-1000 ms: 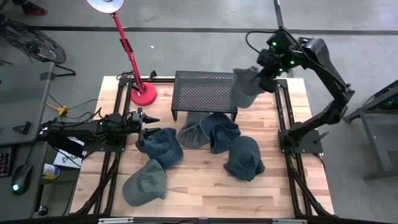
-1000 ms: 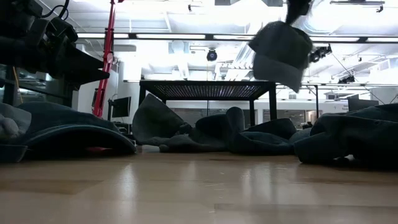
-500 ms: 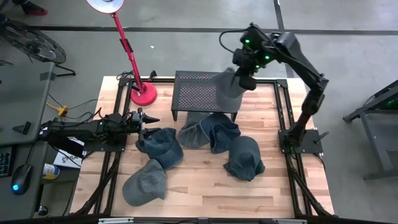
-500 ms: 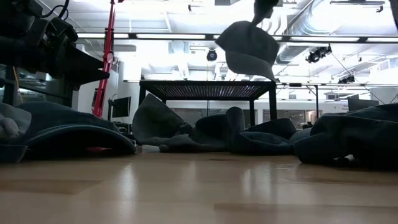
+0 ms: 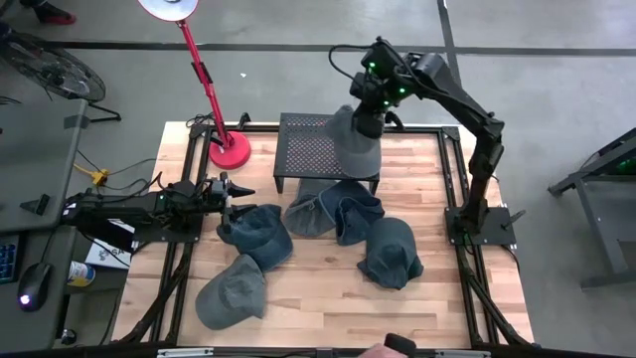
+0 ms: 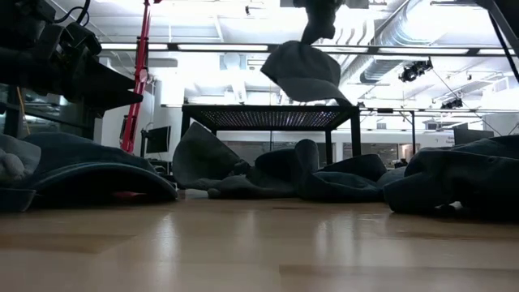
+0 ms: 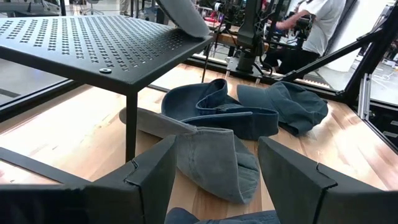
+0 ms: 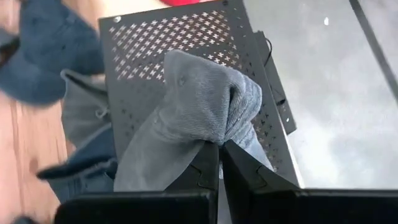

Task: Pick & Place hat
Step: Put the top right gray cap on the shelf

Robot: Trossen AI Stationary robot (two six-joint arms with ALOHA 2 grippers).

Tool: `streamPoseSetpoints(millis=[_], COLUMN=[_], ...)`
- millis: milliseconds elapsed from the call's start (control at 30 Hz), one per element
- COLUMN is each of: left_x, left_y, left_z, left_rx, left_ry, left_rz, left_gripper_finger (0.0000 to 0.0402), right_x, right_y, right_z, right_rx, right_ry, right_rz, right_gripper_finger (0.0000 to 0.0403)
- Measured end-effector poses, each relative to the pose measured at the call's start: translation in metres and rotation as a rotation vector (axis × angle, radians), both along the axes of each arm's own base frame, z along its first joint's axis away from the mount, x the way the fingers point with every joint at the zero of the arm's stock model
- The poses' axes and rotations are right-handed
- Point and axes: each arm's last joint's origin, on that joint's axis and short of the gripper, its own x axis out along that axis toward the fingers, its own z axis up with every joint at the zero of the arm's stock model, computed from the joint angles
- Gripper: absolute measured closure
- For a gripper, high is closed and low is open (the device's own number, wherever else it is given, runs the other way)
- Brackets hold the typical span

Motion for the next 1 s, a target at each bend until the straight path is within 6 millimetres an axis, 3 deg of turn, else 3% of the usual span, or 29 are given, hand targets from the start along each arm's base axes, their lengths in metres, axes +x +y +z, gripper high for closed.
streamPoseSetpoints(millis=[500, 1000], left_x=[0.000, 0.000], left_y=[0.000, 0.000], left_z=[0.000, 0.000], left_rx=[0.000, 0.000], left_ry=[0.000, 0.000], left_rz=[0.000, 0.000], left_gripper_finger=[0.0181, 0.0181], right_x=[0.036, 0.032], right_y=[-0.026, -0.030], right_z=[-0.035, -0.045], right_rx=[0.175, 0.165], right_ry=[-0.050, 0.041], right_rz=[-0.384, -0.528], right_gripper_finger=[0.0402, 0.0403])
